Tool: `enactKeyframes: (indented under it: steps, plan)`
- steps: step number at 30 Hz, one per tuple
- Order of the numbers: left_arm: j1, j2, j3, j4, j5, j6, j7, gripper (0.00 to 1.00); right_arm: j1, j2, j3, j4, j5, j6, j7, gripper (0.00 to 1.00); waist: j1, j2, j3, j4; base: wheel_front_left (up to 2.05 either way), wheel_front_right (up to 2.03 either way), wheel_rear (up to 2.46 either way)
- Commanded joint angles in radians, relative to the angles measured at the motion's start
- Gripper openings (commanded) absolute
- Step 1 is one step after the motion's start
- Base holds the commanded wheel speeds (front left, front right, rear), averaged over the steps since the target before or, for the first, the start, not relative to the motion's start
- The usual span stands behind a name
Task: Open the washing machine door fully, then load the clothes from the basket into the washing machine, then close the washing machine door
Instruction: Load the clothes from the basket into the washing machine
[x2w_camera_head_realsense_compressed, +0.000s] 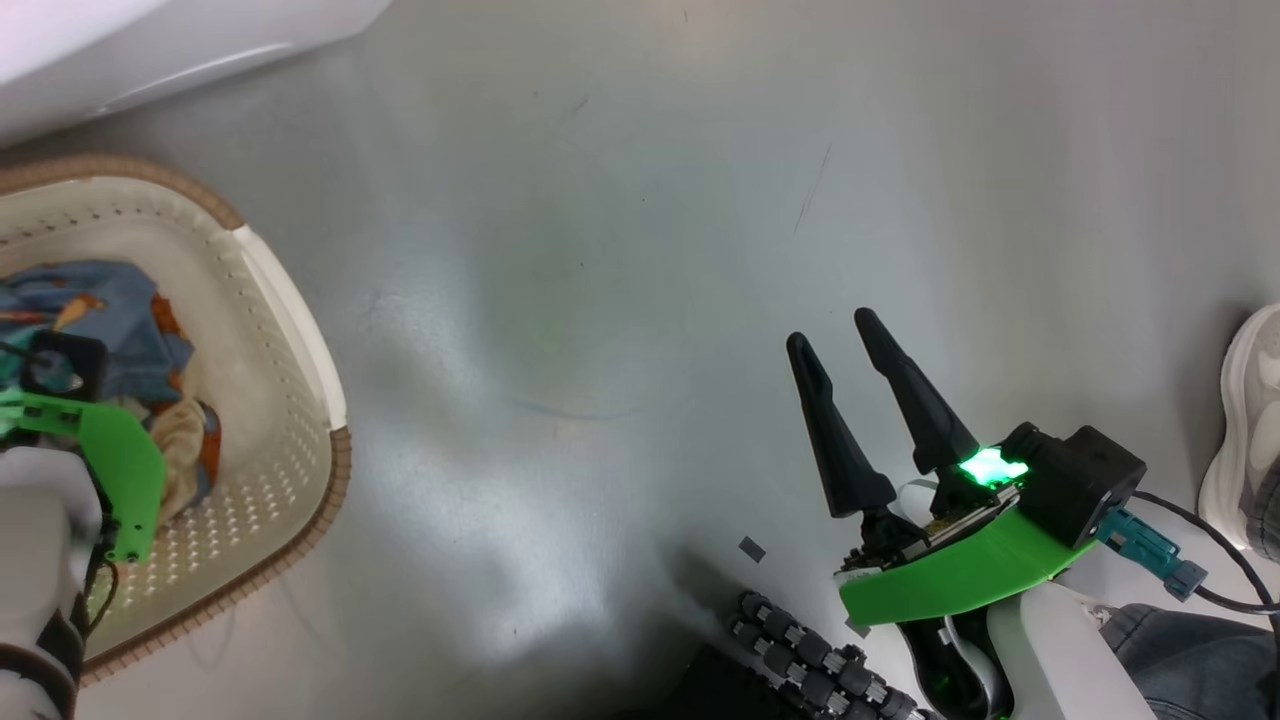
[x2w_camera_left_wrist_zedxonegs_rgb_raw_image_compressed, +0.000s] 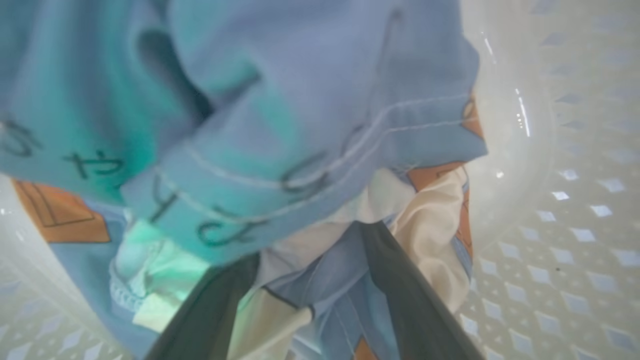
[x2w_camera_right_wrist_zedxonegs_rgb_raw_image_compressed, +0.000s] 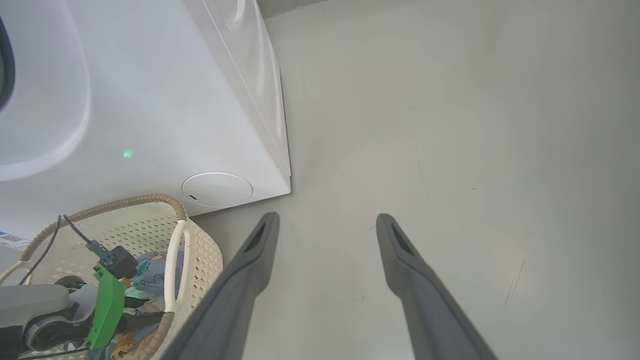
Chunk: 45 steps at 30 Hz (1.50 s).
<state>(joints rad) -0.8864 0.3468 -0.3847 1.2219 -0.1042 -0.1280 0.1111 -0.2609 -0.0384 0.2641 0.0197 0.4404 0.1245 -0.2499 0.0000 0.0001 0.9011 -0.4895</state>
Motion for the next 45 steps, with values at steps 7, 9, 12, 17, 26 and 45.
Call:
enactKeyframes:
  steps: [7,9,12,17,26,45]
  plan:
    - [-0.007,0.052,-0.047,-0.015,-0.002,-0.002,-0.042,1.00,0.056,-0.012,0.001,-0.034,0.004,0.006,-0.012,1.00,0.0000,-0.0001,0.027,0.010,0.00,0.00,0.00]
    - [-0.021,0.054,-0.064,-0.017,0.015,0.009,-0.064,1.00,0.061,-0.012,-0.006,-0.038,-0.001,0.006,-0.012,1.00,0.0000,-0.0001,0.038,0.015,0.00,0.00,0.00]
    - [-0.036,0.054,-0.099,-0.013,0.047,0.020,-0.091,1.00,0.067,-0.012,-0.012,-0.043,-0.008,0.006,-0.012,1.00,0.0000,-0.0001,0.047,0.018,0.02,0.02,0.02]
    - [-0.057,0.042,-0.144,-0.004,0.082,0.031,-0.137,0.00,0.072,-0.012,-0.027,-0.062,-0.034,0.006,-0.012,1.00,0.0000,-0.0001,0.059,0.036,0.10,0.10,0.10]
    - [-0.075,0.014,-0.112,0.019,0.021,0.033,-0.242,0.00,0.041,-0.012,-0.024,-0.065,-0.050,0.006,-0.012,1.00,0.0000,-0.0001,0.054,0.049,0.02,0.02,0.02]
    - [0.300,-0.098,0.165,-0.371,-0.215,0.124,-0.373,0.00,0.040,-0.012,-0.110,0.026,-0.122,0.006,-0.012,1.00,0.0000,-0.0001,-0.343,0.250,0.00,0.00,0.00]
